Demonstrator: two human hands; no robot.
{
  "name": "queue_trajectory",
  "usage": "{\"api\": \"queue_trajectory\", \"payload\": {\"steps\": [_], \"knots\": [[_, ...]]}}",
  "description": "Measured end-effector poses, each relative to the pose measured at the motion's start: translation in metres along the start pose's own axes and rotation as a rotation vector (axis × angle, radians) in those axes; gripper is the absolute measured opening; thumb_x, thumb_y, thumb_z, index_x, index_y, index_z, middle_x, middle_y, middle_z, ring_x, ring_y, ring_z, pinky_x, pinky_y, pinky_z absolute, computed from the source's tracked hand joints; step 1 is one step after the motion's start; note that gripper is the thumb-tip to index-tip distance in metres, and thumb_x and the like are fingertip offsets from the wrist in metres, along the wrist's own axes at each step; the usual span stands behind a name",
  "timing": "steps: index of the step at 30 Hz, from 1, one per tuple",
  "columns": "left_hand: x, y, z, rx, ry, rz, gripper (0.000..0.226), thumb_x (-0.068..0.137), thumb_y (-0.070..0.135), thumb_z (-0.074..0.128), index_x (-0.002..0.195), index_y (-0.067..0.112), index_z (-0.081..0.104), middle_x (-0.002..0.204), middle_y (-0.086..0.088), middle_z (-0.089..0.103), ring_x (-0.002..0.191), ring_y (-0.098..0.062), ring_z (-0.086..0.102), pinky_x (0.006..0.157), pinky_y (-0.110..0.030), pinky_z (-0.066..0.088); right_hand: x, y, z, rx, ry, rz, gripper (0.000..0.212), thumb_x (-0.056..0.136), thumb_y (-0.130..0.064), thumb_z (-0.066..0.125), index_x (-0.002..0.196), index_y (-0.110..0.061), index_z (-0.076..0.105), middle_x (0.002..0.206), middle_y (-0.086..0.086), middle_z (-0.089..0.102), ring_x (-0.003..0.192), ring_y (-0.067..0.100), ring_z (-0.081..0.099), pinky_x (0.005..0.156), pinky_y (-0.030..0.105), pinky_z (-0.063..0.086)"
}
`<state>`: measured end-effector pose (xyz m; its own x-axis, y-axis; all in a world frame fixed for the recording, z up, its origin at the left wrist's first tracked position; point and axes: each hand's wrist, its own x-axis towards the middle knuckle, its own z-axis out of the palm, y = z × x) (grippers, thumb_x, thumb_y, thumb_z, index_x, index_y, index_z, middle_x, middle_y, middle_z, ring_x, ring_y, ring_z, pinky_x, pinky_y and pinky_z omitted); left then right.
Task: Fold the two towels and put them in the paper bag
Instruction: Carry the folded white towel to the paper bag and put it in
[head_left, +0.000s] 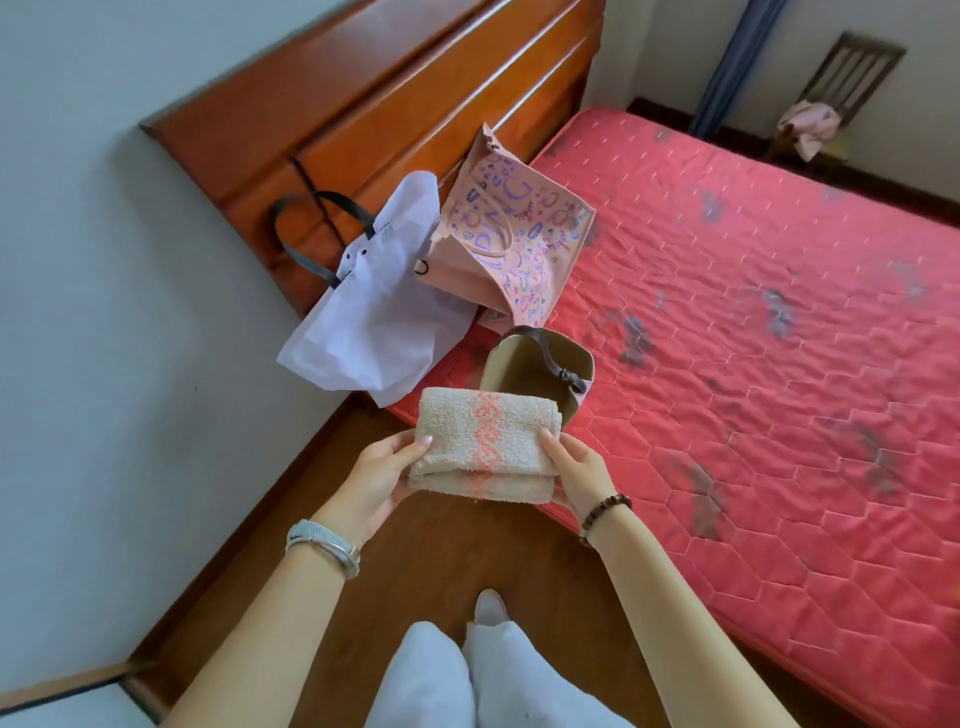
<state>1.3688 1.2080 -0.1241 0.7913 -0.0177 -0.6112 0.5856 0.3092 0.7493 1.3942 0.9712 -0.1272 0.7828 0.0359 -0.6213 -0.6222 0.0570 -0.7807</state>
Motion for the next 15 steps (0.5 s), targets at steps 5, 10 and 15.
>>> {"api": "queue_trajectory", "payload": {"steps": [5, 10, 15], "knots": [[0.029, 0.001, 0.004, 0.087, -0.069, -0.081, 0.028, 0.098, 0.017, 0.058, 0.124, 0.01, 0.065, 0.118, -0.01, 0.073, 0.109, -0.022, 0.07, 0.085, -0.031, 0.058, 0.007, 0.008, -0.009, 0.019, 0.074, 0.042, 0.015, 0.094, -0.034, 0.06, 0.099, -0.022, 0.068, 0.112, 0.013, 0.07, 0.103, 0.028, 0.067, 0.093, 0.054, 0.053], [0.062, 0.002, 0.007, 0.157, -0.133, -0.159, 0.027, 0.099, 0.014, 0.058, 0.124, 0.01, 0.065, 0.117, -0.01, 0.074, 0.108, -0.023, 0.071, 0.082, -0.03, 0.059, 0.021, 0.02, -0.013, 0.06, 0.17, 0.066, 0.013, 0.094, -0.032, 0.061, 0.099, -0.023, 0.068, 0.109, 0.01, 0.071, 0.107, 0.03, 0.068, 0.092, 0.052, 0.054], [0.101, 0.01, 0.004, 0.327, -0.19, -0.21, 0.027, 0.101, 0.015, 0.056, 0.126, 0.011, 0.063, 0.118, -0.008, 0.073, 0.107, -0.02, 0.071, 0.081, -0.03, 0.059, 0.041, 0.027, -0.007, 0.078, 0.242, 0.11, 0.012, 0.094, -0.032, 0.061, 0.099, -0.023, 0.068, 0.108, 0.008, 0.072, 0.105, 0.029, 0.068, 0.092, 0.053, 0.054]]}}
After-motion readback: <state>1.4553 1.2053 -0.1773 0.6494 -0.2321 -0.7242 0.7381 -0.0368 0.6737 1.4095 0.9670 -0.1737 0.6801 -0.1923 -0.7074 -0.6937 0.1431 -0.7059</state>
